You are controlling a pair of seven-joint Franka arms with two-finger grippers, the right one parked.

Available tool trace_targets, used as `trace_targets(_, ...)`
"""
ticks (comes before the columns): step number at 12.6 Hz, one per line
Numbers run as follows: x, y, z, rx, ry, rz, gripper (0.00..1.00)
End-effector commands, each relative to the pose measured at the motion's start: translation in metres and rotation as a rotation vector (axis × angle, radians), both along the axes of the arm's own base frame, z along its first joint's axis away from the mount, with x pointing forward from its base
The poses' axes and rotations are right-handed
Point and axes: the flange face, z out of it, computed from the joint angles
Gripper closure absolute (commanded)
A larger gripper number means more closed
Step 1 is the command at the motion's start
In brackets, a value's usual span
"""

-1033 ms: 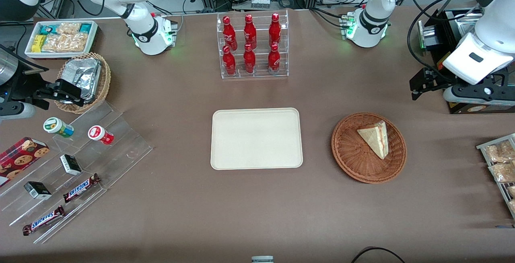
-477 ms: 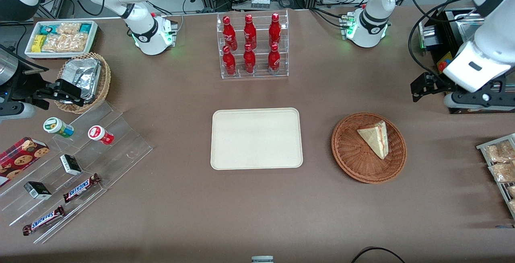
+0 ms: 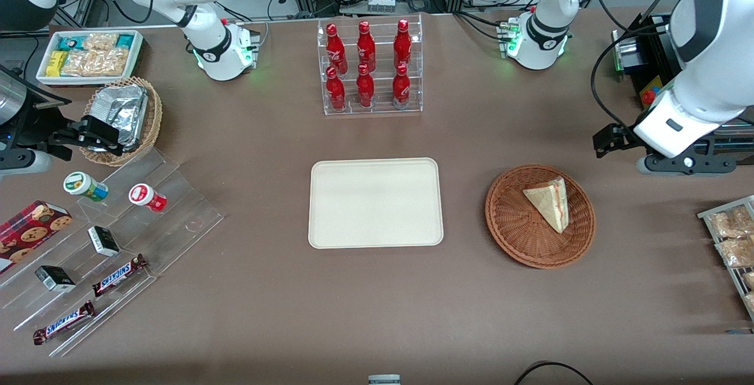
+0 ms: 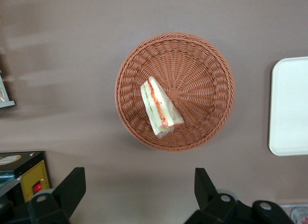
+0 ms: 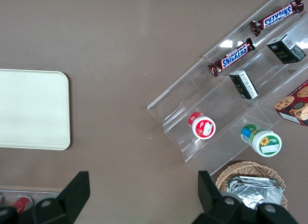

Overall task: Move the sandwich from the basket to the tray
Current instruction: 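Move the left gripper over the wicker basket above the wrapped sandwich, then lower the open left gripper around the sandwich and close it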

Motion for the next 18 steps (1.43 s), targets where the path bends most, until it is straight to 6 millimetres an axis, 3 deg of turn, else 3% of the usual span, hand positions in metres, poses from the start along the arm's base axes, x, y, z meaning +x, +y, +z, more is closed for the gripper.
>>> trace_targets(1,-0.024,0.001,-0.022,0.011,-0.033,0.068,0.0)
trace_targets(6,-0.03,0.0,-0.052,0.009,-0.041,0.188,0.0)
trace_targets(10,-0.039,0.002,-0.104,-0.008,-0.077,0.225,0.0)
trace_targets(18,-0.035,0.003,-0.164,-0.016,-0.058,0.375,0.0)
